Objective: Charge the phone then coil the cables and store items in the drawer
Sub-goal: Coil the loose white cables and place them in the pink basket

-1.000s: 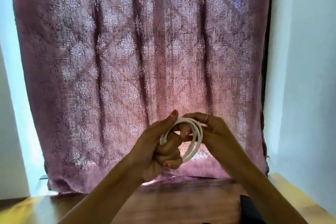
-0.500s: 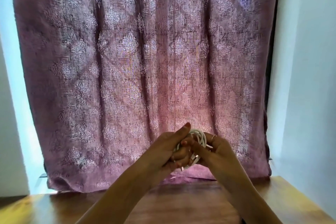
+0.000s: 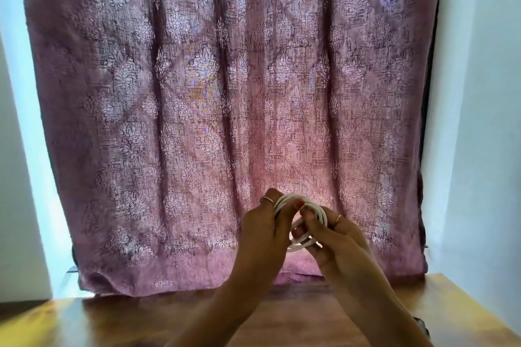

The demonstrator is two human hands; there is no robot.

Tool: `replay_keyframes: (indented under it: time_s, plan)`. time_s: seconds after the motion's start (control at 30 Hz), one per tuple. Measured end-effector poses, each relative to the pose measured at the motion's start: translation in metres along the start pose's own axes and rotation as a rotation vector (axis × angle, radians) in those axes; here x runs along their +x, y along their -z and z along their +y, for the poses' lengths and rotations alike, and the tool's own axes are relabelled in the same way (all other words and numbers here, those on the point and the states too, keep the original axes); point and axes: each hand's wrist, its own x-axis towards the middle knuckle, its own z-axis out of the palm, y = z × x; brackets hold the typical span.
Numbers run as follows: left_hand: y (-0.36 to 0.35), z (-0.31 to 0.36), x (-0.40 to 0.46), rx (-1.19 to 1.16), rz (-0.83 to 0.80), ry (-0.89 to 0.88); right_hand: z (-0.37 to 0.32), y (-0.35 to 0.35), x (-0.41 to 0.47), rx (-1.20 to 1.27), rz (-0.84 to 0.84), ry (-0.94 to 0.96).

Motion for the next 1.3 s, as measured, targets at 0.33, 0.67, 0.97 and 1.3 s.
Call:
replay_keyframes:
  time_s: [0.33,0.67,0.97,1.3]
  plan:
    - [-0.009,-0.009,0.006,-0.131,-0.104,0.02,0.003,0.0,0.001,0.236,-0.084,-0.073]
    - [-0.003,-0.011,0.006,0.028,-0.237,-0.059,0.003,0.021,-0.008,-0.232,-0.013,-0.169]
    - [-0.026,-0.022,-0.006,0.128,-0.408,-0.079,-0.013,0.046,-0.034,-0.822,-0.108,-0.138]
    - [-0.072,-0.014,-0.043,-0.357,-0.793,0.394,-0.029,0.094,-0.102,-0.387,-0.153,-0.273]
